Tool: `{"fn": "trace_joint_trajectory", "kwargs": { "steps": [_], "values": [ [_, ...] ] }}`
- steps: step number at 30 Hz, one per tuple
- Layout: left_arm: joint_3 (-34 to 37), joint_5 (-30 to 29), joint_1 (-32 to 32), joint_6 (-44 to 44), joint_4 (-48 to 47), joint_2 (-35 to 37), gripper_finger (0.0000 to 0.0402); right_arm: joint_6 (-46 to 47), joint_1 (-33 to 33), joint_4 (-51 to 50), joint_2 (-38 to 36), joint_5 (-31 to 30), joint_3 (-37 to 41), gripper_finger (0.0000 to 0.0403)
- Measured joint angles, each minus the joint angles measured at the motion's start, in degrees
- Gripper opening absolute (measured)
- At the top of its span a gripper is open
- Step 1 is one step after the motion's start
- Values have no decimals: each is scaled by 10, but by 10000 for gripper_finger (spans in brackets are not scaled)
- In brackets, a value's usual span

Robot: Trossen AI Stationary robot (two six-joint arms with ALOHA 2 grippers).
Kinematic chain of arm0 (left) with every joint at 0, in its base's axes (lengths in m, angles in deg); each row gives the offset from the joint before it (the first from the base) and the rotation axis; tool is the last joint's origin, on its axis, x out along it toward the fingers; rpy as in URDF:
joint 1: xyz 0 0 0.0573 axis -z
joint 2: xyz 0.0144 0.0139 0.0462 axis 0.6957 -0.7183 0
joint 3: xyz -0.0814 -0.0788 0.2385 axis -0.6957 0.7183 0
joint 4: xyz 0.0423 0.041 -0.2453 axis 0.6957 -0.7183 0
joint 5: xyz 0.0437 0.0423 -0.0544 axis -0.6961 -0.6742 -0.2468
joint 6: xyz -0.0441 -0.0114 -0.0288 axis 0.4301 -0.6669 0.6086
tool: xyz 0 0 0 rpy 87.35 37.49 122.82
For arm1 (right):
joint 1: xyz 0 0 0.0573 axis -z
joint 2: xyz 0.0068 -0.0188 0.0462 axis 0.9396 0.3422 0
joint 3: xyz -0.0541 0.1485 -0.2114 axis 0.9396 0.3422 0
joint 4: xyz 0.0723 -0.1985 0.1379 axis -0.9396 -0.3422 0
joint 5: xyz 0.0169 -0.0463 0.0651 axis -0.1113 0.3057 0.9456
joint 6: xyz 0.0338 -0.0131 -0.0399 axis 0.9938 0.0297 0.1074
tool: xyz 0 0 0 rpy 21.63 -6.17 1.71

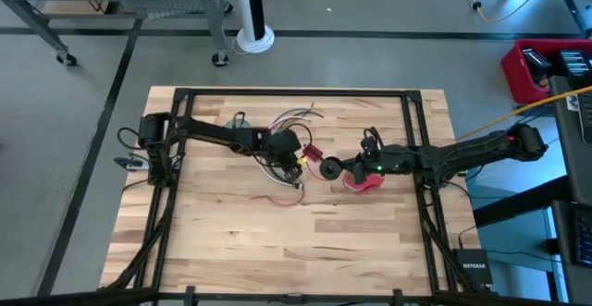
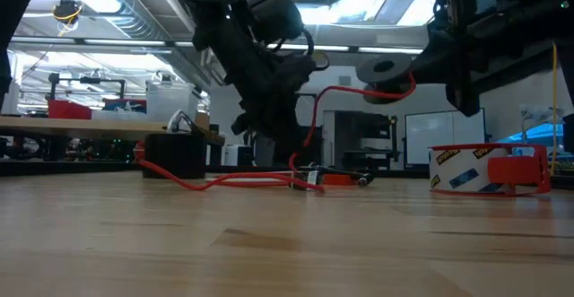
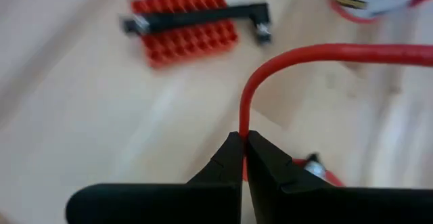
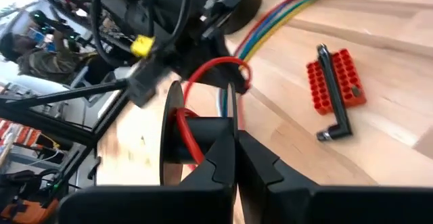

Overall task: Coil cords
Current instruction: Coil the red wire onto the spool

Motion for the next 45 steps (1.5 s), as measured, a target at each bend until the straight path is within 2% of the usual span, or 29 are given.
{"fn": "trace_joint_trajectory", "kwargs": {
  "steps": [3, 6, 10, 23, 28, 37, 45],
  "values": [
    [-1, 94, -11, 27, -2, 0, 0, 15, 0, -10, 0, 0, 0, 3],
    [-2, 148, -18, 35, -6, 0, 0, 19, 0, -15, 0, 0, 0, 3],
    [-2, 191, -35, 55, -18, 0, 0, 20, 0, -14, 0, 6, 0, 3],
    [-2, 318, -95, 178, -8, -1, 0, 31, 0, -15, 0, 91, 0, 3],
    [-2, 343, -106, 243, 8, -1, 0, 35, 0, -25, 0, 99, 0, 3],
    [-2, 398, -103, 400, 204, -1, 0, 89, 0, -66, 0, 68, 0, 3],
    [-2, 399, -86, 482, 210, -2, 0, 136, 0, -98, 0, 25, 0, 3]
  ]
}}
